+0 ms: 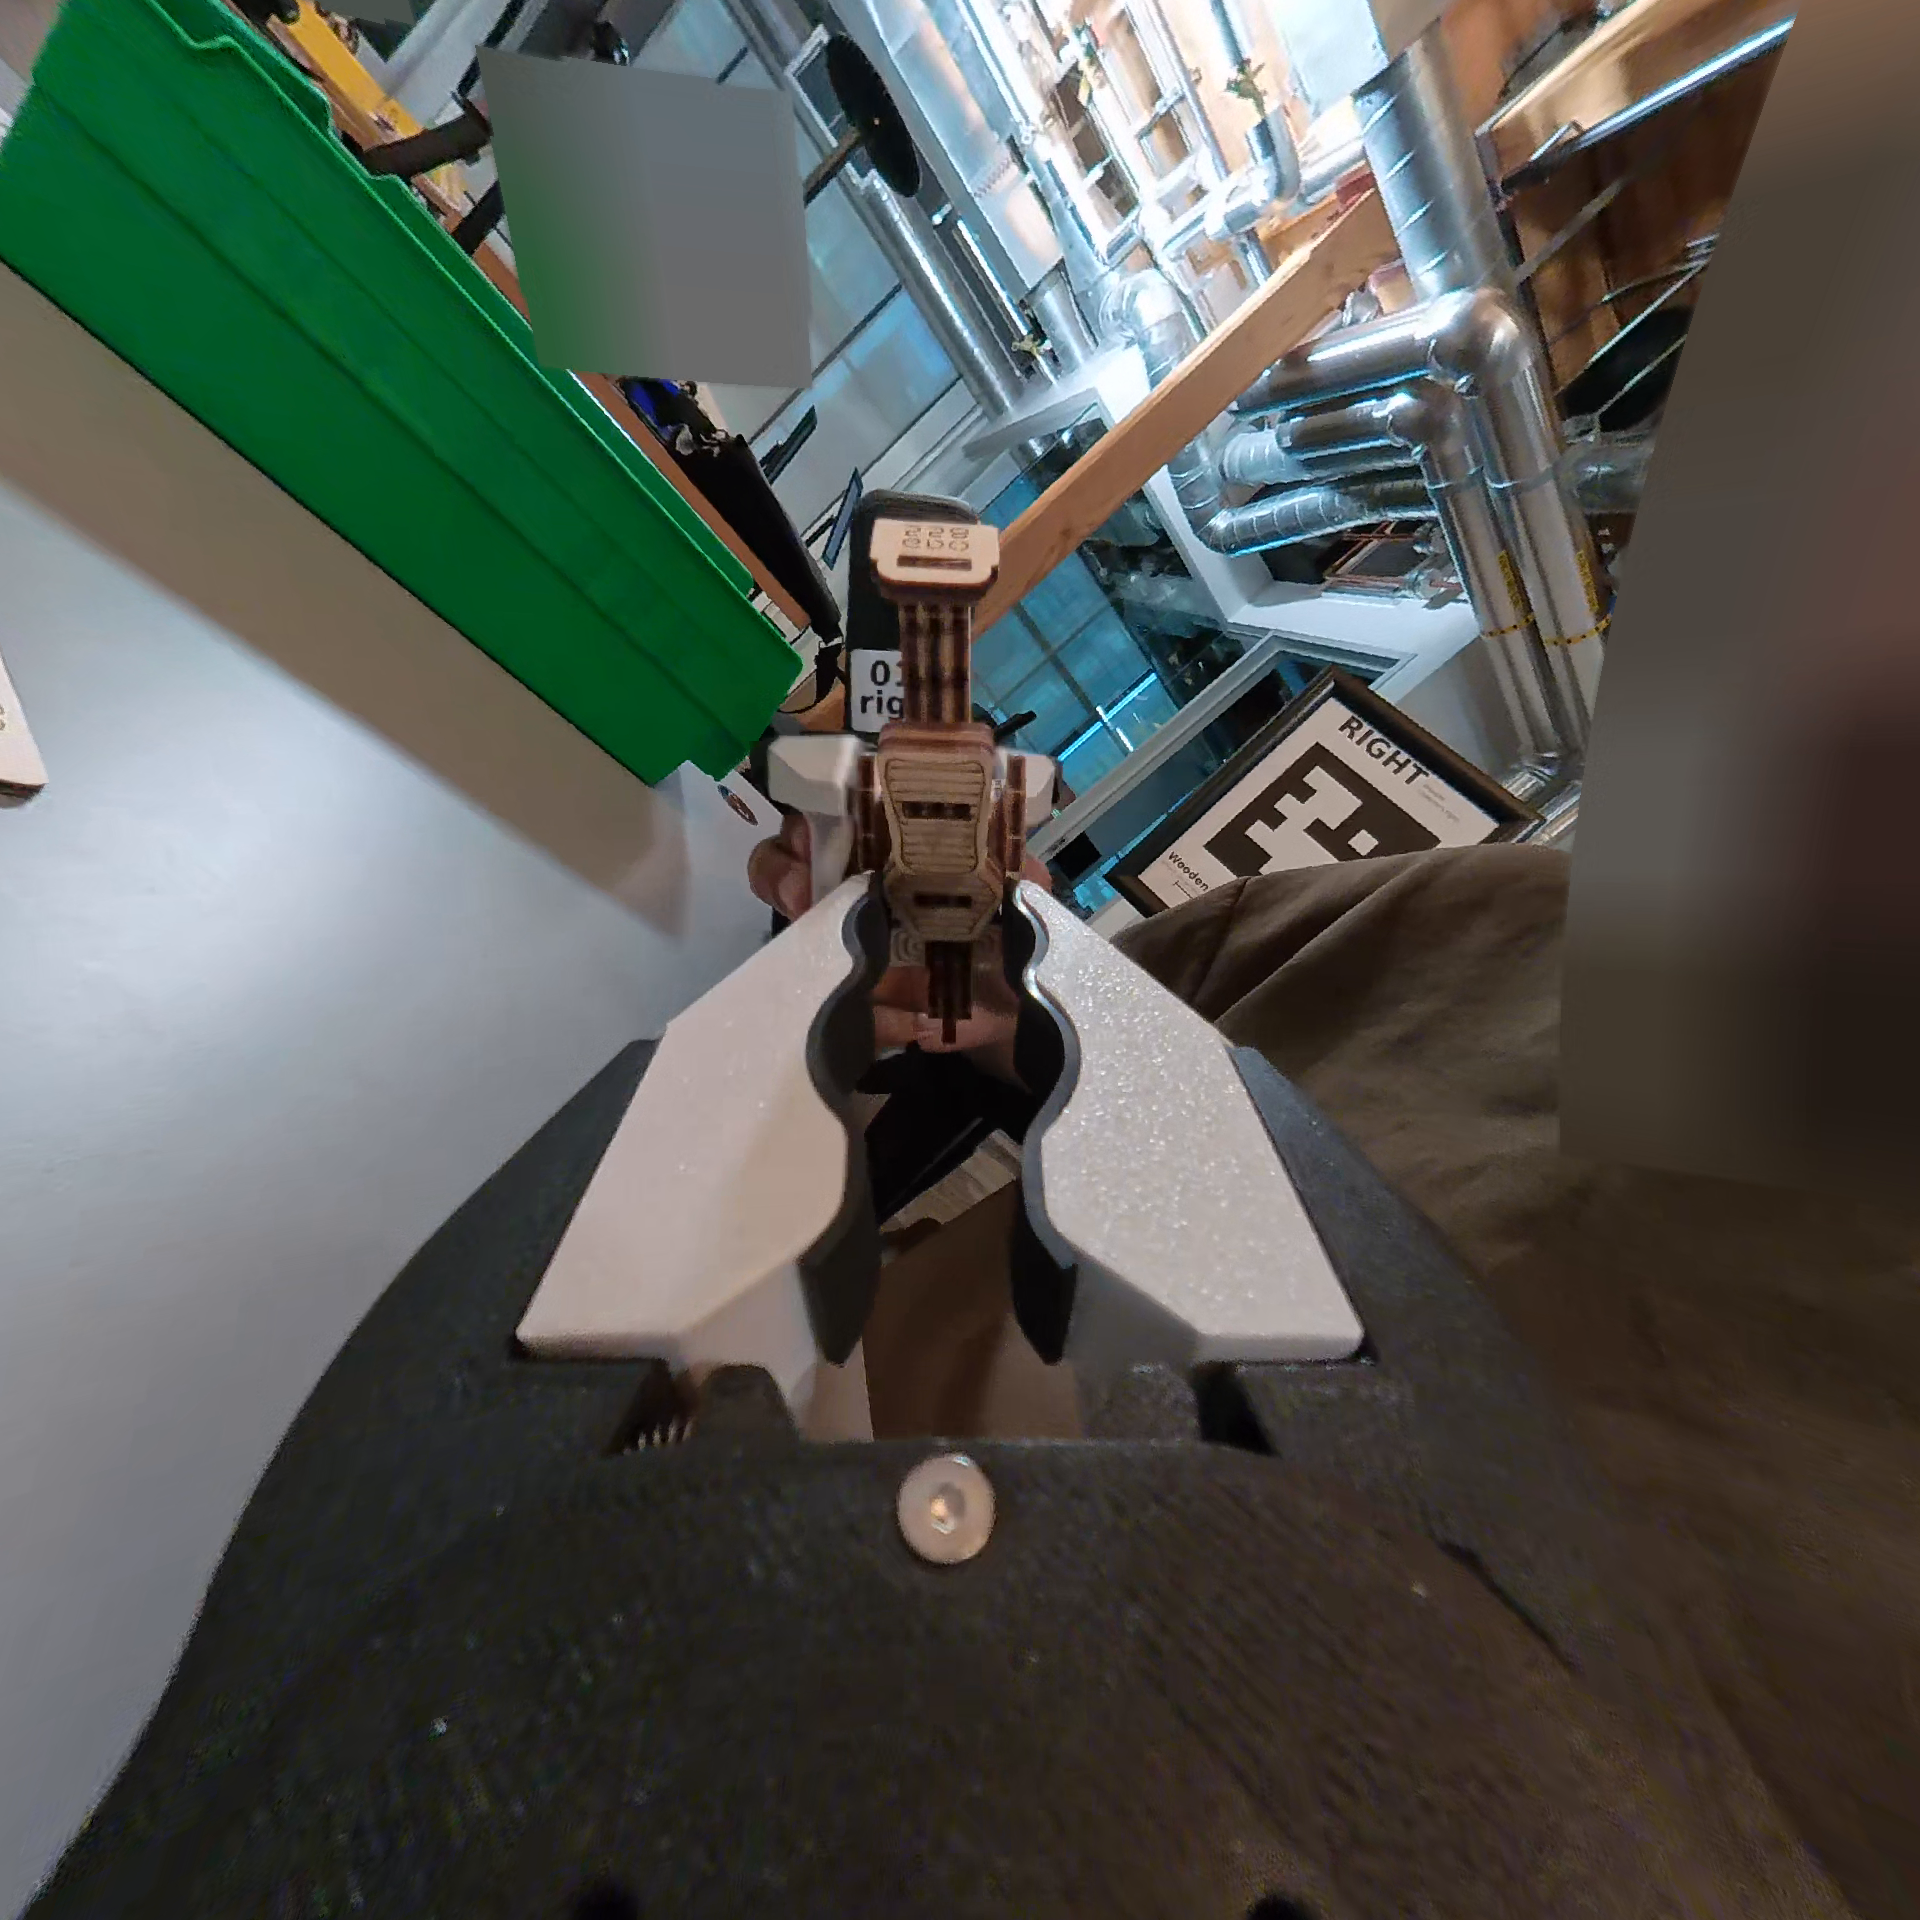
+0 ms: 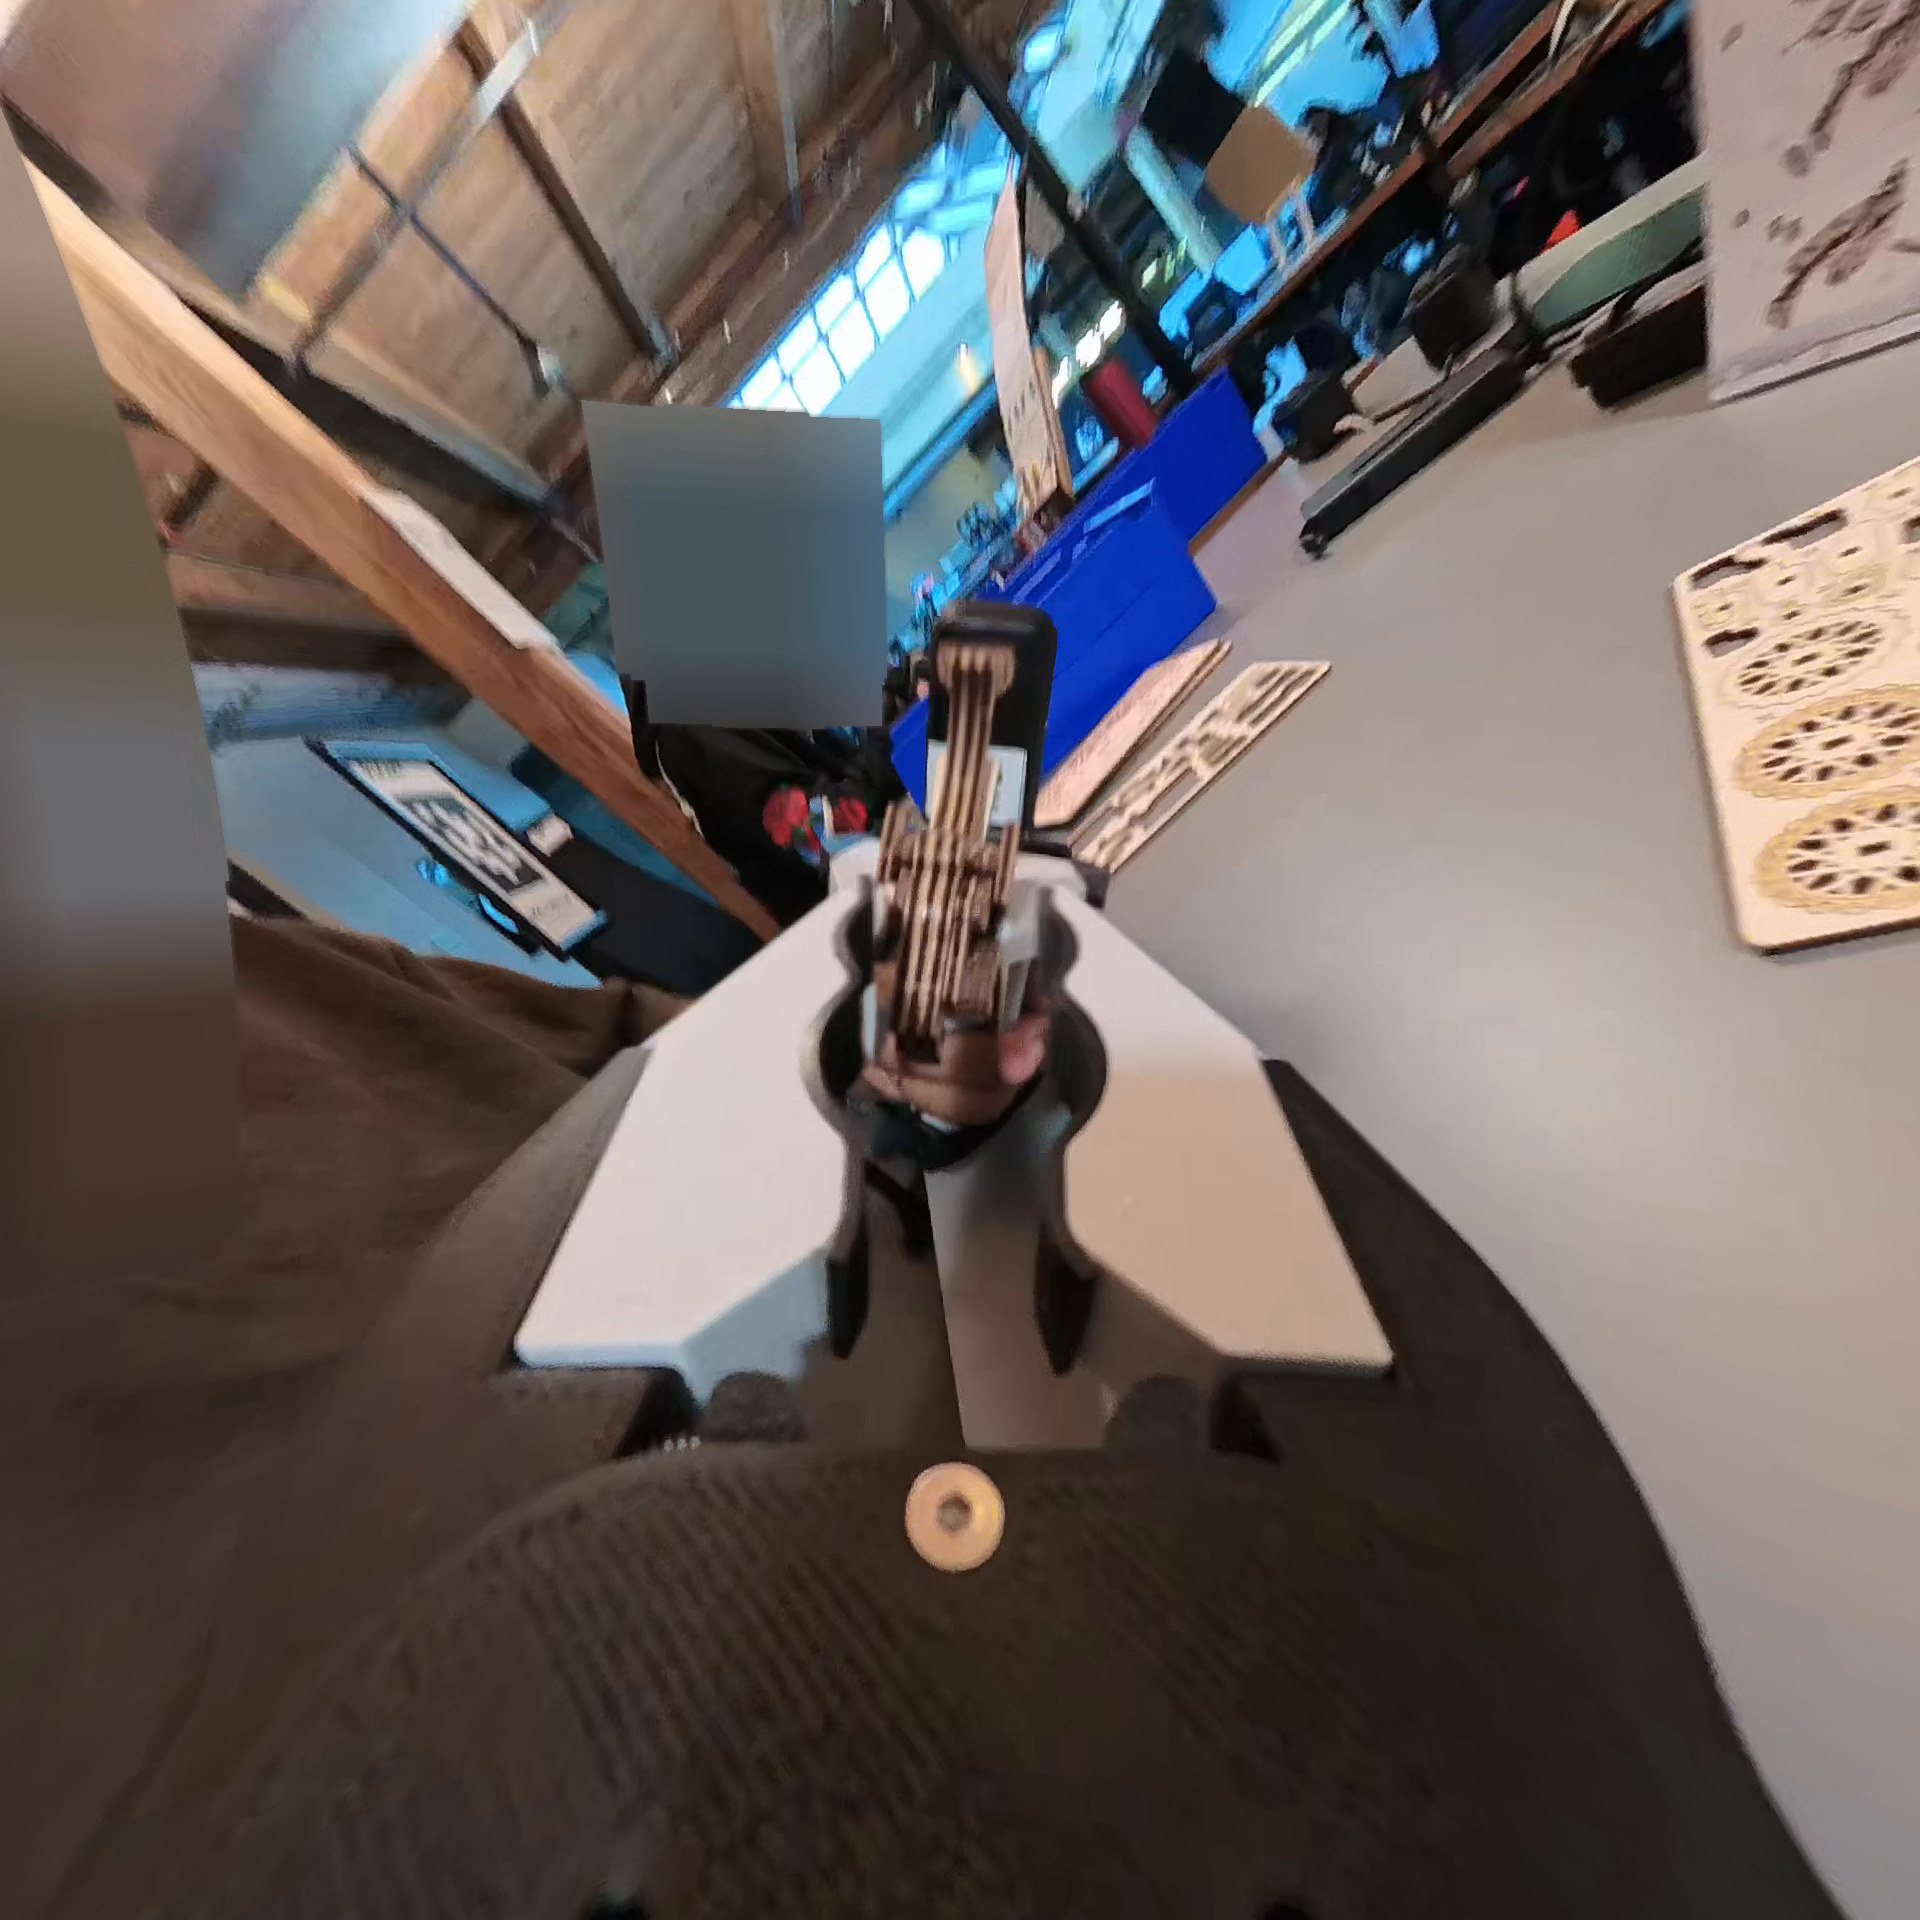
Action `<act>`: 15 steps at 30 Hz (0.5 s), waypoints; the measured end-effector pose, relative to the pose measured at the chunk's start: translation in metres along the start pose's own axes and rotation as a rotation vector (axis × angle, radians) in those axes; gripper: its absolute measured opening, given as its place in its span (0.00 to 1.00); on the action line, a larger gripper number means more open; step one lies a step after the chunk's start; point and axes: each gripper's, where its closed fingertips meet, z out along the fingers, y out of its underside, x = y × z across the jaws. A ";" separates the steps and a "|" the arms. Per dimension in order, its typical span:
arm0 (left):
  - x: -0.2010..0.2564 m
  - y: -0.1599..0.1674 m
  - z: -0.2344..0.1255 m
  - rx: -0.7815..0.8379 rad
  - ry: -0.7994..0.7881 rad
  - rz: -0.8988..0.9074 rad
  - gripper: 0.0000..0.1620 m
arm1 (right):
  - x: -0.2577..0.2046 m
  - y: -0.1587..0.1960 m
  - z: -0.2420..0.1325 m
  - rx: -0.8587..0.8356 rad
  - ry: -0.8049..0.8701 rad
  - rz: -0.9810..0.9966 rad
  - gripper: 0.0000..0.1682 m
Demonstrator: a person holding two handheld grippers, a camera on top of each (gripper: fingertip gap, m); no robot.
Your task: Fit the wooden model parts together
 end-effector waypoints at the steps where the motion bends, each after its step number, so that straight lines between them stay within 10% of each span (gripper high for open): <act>1: -0.001 0.000 -0.001 -0.005 -0.001 -0.008 0.12 | 0.002 -0.004 -0.002 0.022 -0.002 0.016 0.19; 15: -0.024 -0.003 -0.014 -0.021 -0.083 -0.039 0.12 | 0.002 0.004 0.001 -0.065 0.043 -0.163 0.23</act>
